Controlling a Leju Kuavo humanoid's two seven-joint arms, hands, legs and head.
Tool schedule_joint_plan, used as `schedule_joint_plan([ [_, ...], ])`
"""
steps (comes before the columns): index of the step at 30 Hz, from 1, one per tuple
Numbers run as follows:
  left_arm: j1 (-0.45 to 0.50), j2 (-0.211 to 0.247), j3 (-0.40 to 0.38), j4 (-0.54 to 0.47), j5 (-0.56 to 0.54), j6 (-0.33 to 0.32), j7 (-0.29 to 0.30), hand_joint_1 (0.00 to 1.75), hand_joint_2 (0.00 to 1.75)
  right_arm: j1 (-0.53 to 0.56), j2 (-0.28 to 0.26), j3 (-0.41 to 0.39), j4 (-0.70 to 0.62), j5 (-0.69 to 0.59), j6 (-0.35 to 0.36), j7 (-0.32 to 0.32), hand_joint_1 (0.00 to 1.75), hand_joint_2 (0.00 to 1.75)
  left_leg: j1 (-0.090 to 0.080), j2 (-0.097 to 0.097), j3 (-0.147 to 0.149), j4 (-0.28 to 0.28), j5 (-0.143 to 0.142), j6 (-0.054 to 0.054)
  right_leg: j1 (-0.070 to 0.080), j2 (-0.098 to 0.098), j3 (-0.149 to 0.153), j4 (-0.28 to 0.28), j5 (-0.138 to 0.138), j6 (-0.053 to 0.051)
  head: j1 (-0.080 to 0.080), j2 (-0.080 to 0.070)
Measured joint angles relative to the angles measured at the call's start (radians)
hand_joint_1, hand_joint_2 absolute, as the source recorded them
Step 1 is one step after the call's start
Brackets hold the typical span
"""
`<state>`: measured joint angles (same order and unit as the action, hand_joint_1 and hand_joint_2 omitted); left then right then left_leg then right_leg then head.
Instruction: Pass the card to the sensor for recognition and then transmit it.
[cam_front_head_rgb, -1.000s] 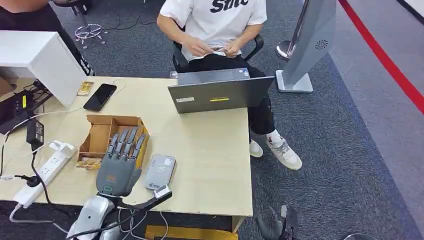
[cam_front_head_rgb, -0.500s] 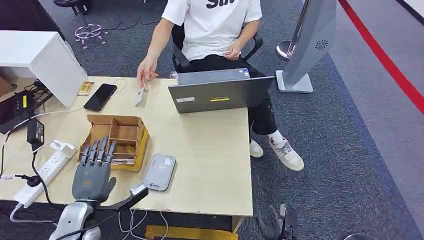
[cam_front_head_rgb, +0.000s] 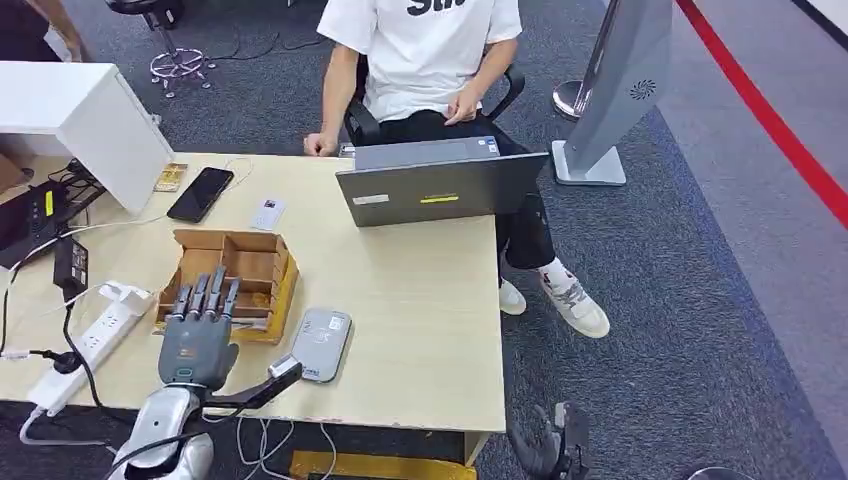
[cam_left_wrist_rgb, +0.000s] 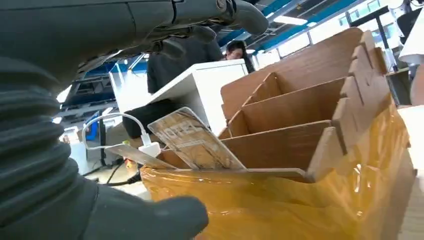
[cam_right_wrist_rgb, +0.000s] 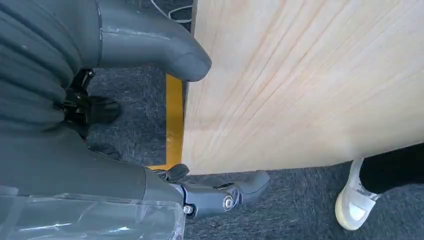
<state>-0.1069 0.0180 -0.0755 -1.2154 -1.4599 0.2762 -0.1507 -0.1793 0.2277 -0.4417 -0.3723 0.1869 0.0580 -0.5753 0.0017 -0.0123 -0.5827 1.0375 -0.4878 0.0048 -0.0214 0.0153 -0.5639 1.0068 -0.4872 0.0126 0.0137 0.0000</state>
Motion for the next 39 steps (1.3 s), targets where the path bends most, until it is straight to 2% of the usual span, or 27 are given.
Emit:
schedule_joint_plan([
  [12, 0.009, -0.003, 0.002, 0.005, 0.036, 0.007, -0.013, 1.75, 1.75, 0.0, 0.0, 0.0, 0.001, -0.002, 0.0, -0.002, 0.0, 1.75, 0.0, 0.0, 0.0, 0.0, 0.0, 0.0, 0.0, 0.0, 0.0, 0.0, 0.0, 0.0, 0.0, 0.0],
  [23, 0.005, -0.028, 0.012, -0.112, 0.04, 0.036, -0.023, 1.75, 1.75, 0.0, 0.0, 0.0, 0.002, 0.005, 0.0, 0.0, 0.0, 1.75, 0.0, 0.0, 0.0, 0.0, 0.0, 0.0, 0.0, -0.001, 0.0, 0.0, 0.0, 0.0, 0.0, 0.0],
  [28, -0.075, -0.032, 0.012, -0.134, 0.019, 0.025, -0.016, 1.75, 1.75, -0.006, 0.0, 0.003, 0.003, 0.022, 0.0, 0.011, 0.0, 1.75, 0.0, -0.001, 0.0, 0.0, 0.001, 0.0, 0.0, -0.001, 0.0, 0.0, 0.001, 0.0, 0.0, 0.0],
  [32, -0.159, -0.038, 0.012, -0.121, 0.077, -0.022, -0.008, 1.75, 1.75, -0.015, 0.001, 0.012, 0.006, 0.032, 0.0, 0.021, 0.0, 1.75, 0.0, -0.001, 0.0, 0.0, 0.002, -0.001, 0.0, -0.001, 0.0, 0.0, 0.001, 0.0, 0.0, 0.0],
  [39, -0.335, -0.047, 0.012, 0.029, 0.077, -0.068, 0.051, 1.75, 1.75, -0.029, 0.005, 0.034, 0.011, 0.041, -0.006, 0.042, 0.0, 1.75, 0.0, -0.001, 0.0, 0.0, 0.002, 0.0, 0.0, -0.001, 0.0, 0.001, 0.002, -0.001, 0.0, 0.0],
])
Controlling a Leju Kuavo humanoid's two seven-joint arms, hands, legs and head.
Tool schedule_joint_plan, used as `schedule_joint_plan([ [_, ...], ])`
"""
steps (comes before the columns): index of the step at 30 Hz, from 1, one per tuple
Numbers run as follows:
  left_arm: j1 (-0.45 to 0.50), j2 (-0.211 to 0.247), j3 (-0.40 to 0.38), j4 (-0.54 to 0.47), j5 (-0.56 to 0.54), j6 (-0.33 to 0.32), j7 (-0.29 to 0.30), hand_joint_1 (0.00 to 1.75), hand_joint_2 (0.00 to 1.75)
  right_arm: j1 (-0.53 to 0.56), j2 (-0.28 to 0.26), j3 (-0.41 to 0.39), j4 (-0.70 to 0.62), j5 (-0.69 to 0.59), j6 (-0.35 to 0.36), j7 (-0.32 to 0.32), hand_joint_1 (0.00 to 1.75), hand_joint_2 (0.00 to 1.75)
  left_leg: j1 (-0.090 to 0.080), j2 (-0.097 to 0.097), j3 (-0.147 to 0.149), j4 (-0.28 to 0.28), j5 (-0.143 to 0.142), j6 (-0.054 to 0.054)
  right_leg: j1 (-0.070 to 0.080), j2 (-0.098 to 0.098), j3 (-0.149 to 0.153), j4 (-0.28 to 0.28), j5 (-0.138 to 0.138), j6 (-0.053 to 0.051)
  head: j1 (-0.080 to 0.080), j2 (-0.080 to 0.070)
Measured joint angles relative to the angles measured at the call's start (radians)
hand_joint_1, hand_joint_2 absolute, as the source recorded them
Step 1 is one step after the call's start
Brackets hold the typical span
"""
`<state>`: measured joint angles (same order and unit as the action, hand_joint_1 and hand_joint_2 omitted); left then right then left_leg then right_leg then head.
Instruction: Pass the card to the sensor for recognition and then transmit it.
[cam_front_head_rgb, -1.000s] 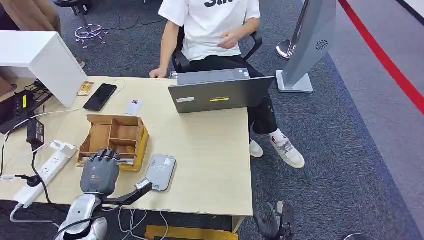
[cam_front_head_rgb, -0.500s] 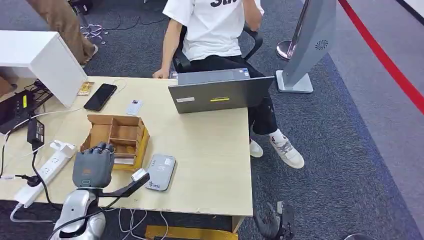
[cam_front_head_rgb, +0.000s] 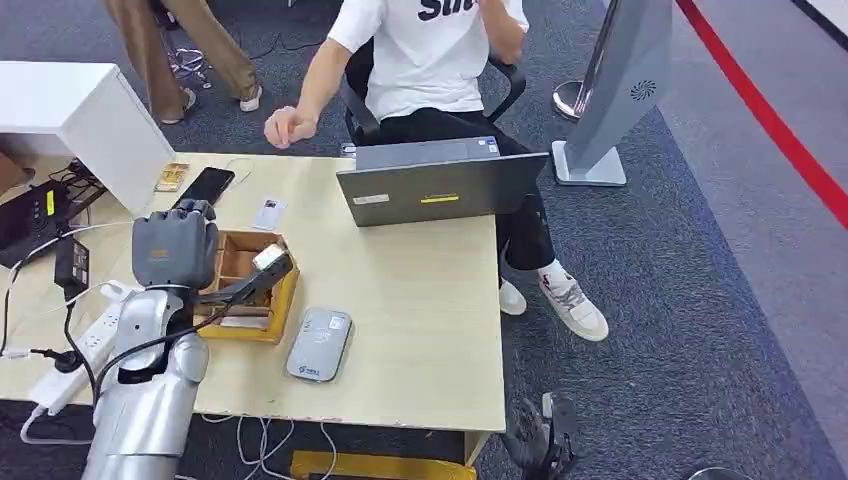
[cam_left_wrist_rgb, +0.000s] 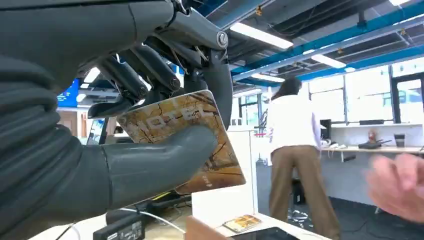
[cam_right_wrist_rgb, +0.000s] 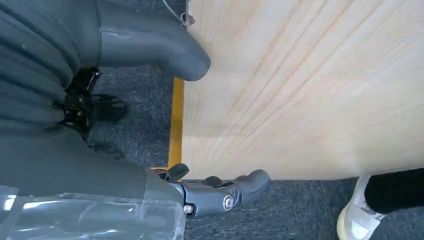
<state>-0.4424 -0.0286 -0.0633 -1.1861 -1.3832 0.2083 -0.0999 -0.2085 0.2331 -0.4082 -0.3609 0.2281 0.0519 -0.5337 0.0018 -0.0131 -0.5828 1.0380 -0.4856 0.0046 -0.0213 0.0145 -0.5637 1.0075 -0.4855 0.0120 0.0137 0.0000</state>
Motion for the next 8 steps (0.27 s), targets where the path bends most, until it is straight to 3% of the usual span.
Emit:
schedule_joint_plan([
  [3, -0.05, -0.006, 0.0, 0.059, -0.002, -0.007, 0.016, 1.75, 1.75, -0.001, 0.001, 0.01, 0.003, 0.003, -0.01, 0.005, 0.0, 1.75, 0.0, 0.0, 0.0, 0.0, 0.0, 0.0, 0.0, 0.0, 0.0, 0.0, 0.0, 0.0, 0.0, 0.0],
  [8, -0.096, -0.027, 0.021, 0.136, 0.108, -0.044, -0.013, 1.75, 1.75, -0.006, 0.003, 0.021, 0.005, 0.011, -0.068, 0.007, 0.0, 1.75, 0.0, 0.0, 0.0, 0.0, 0.0, 0.0, 0.0, 0.0, 0.0, 0.0, 0.0, 0.0, 0.0, 0.0],
])
